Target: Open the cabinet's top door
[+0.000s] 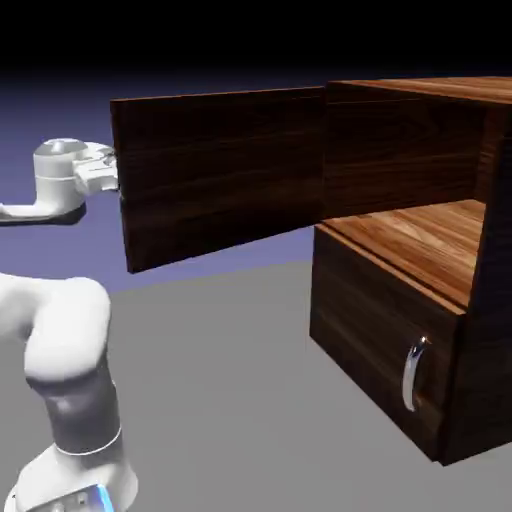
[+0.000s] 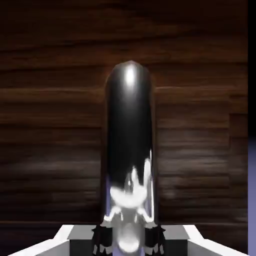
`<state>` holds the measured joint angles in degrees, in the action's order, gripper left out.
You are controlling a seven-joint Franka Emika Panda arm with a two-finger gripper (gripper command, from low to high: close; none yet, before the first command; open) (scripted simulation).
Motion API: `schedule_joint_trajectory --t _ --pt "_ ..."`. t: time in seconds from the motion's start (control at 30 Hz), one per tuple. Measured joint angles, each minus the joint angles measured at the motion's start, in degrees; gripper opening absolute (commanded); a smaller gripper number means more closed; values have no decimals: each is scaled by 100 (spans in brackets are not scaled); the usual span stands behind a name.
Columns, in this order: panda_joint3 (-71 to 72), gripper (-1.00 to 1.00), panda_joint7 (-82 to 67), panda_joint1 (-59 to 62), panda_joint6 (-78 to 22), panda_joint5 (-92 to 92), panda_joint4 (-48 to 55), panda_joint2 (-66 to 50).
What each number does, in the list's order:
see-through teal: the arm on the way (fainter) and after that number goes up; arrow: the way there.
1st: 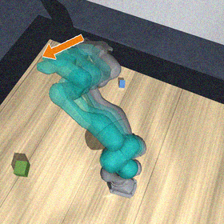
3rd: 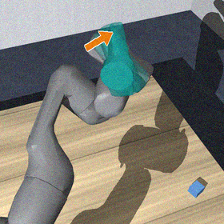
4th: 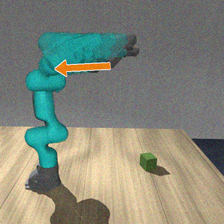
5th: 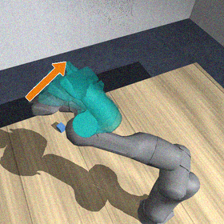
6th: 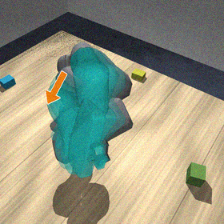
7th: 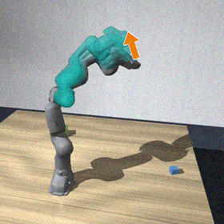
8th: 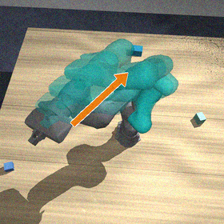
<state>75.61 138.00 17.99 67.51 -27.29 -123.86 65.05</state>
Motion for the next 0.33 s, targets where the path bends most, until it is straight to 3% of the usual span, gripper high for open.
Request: schedule_joint_trajectory --t 0.33 --pt "800 -100 -395 1780 -1366 350 2075 255"
